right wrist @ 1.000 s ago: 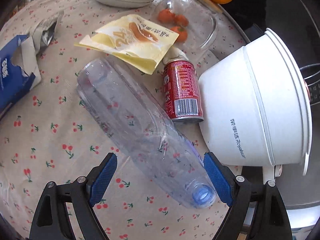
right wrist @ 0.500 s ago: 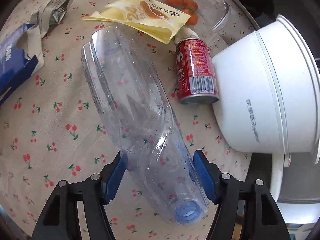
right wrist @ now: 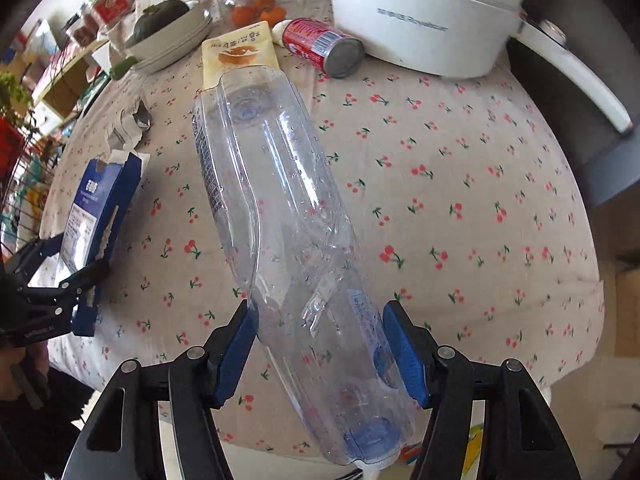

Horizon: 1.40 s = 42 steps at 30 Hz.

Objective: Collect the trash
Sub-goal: 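Carry the box and bottle over the bin and open both grippers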

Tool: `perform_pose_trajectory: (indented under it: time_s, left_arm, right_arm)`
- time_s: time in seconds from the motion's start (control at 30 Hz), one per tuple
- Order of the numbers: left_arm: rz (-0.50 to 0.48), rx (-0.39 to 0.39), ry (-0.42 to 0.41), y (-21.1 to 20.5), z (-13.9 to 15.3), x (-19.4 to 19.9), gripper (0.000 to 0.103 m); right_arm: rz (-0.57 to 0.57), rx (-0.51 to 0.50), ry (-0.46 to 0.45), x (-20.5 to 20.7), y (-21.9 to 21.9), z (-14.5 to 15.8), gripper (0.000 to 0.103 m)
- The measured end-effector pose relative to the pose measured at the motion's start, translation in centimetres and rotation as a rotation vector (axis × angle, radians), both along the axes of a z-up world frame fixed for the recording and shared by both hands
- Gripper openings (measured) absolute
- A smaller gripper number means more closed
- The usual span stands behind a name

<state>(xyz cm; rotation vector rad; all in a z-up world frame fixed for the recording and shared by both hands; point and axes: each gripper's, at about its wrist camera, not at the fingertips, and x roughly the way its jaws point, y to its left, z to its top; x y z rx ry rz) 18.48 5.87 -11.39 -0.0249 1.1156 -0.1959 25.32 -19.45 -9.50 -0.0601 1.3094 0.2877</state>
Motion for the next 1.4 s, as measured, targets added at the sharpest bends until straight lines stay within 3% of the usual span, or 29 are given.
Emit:
perform_pose_trajectory:
  time_s: [0.23,0.43,0.8,1.2,1.4]
  left_arm:
    - [-0.055,-0.004,-0.063,-2.3,2.4,-1.9,0.092]
    - [-0.110,-0.033,-0.065,-5.4,3.3,-3.7,0.092]
    - [-0.320,-0.062,-0.094,-16.6,5.7,-7.9,0.092]
    - [-0.549,-0.090,0.009,-29.1,3.8,-10.2,0.093]
    - [-0.584,-0.073,0.077,-32.5,1.9,-8.7,0.093]
  right_arm:
    - [-0.166,0.120,-0.071,-6.0,-5.1,2.4,0.064]
    - [-0.268,0.168,-0.127,-10.5,-10.8,4.3,0.062]
    - [-0.444,0.242,-0.140,-15.7,-20.6,3.2,0.061]
    - [-0.545,0.264,-0.137,-19.4,-27.5,2.5,0.061]
    - [-0.591,0.277,-0.132,-20.1,-29.6,2.1,0.061]
